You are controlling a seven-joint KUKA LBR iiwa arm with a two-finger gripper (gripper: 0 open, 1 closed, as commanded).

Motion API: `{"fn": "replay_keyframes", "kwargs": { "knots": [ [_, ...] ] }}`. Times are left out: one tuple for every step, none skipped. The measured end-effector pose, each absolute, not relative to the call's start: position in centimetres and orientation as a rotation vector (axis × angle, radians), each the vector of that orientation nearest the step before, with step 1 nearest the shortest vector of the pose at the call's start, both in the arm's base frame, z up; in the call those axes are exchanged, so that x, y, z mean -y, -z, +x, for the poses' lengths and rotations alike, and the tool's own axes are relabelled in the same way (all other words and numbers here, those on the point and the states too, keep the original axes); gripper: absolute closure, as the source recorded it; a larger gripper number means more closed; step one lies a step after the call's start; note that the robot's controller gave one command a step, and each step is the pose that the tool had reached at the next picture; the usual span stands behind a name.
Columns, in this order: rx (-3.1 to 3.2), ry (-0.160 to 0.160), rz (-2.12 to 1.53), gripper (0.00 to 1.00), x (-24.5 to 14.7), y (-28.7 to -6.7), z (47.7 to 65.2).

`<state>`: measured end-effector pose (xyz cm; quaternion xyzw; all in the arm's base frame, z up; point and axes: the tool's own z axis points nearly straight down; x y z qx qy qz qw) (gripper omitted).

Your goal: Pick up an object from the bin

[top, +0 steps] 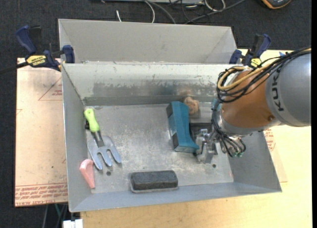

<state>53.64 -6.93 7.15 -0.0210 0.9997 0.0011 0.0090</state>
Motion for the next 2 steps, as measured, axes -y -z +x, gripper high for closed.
{"fn": "replay_keyframes", "kwargs": {
  "knots": [
    [-3.123,-0.008,-0.099,1.0,7.31,-7.09,53.91],
    [-3.117,-0.002,-0.137,1.0,6.81,-7.12,53.81]
  ]
}}
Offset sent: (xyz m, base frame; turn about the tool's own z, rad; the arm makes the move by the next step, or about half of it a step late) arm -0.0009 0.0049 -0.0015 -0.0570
